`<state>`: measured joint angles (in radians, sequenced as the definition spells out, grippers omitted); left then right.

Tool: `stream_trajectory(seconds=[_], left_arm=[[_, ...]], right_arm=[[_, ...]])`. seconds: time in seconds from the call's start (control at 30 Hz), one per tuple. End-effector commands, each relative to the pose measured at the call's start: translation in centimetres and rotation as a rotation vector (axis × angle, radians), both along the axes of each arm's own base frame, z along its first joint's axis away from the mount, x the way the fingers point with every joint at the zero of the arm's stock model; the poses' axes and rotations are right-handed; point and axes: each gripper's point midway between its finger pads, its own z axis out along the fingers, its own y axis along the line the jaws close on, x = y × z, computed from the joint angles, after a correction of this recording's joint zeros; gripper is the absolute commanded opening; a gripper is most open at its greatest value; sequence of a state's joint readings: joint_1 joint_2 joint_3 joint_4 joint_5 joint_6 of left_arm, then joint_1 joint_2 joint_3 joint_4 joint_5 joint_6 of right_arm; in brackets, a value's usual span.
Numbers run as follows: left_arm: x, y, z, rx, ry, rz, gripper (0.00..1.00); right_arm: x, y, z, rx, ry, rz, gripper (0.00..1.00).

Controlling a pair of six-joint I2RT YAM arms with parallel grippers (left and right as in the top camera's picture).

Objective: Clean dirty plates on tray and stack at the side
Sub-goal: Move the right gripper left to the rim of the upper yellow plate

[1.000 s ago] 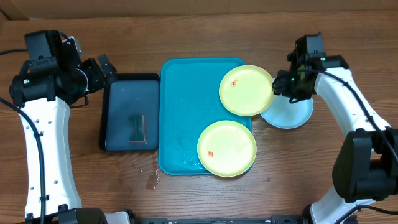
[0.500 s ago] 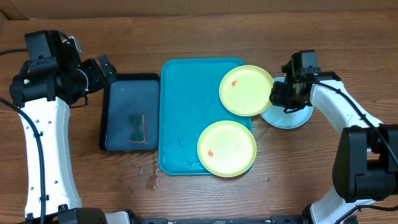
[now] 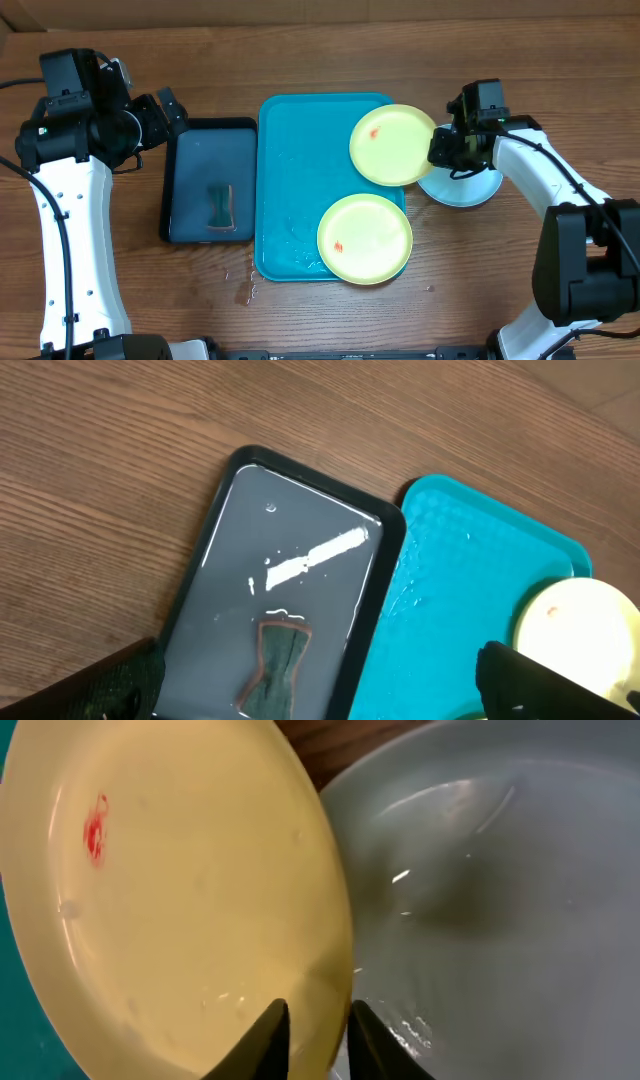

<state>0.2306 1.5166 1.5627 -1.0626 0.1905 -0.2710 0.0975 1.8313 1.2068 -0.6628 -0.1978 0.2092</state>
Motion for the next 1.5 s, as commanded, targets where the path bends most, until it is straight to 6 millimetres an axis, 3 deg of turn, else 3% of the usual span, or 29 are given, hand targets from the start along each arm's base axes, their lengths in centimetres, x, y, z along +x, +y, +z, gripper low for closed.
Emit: stream_trajectory(seconds=[0.0, 0.33, 0.53, 0.6, 0.87, 1.27, 1.47], left_arm=[[0.0, -0.2, 0.9, -0.001, -0.026, -0.008, 1.0], [0.0, -0.2, 0.9, -0.001, -0.025, -0.008, 1.0], [0.0, -0.2, 0.9, -0.001, -0.026, -0.008, 1.0], [0.0, -0.2, 0.9, -0.001, -0.026, -0.008, 1.0], [0.0, -0.2, 0.9, -0.001, -0.026, -0.008, 1.0], [0.0, -0.2, 0.9, -0.001, -0.026, -0.008, 1.0], [0.0, -0.2, 0.9, -0.001, -0.025, -0.008, 1.0]], right_arm=[[0.0, 0.9, 0.7, 0.021, -0.018, -0.015, 0.14], [0.4, 2.6, 1.0, 0.033, -0.045, 0.006, 0.12], [0.7, 2.7, 1.0, 0.003, -0.063, -0.004, 0.3], [0.9, 2.2, 1.0, -0.024, -0.069, -0.024, 0.31], [1.2, 1.9, 1.0, -0.036, -0.08, -0.034, 0.27], [0.9, 2.0, -0.6, -0.033, -0.035, -0.049, 0.27], [1.3, 2.7, -0.5, -0.002, -0.049, -0.039, 0.19]])
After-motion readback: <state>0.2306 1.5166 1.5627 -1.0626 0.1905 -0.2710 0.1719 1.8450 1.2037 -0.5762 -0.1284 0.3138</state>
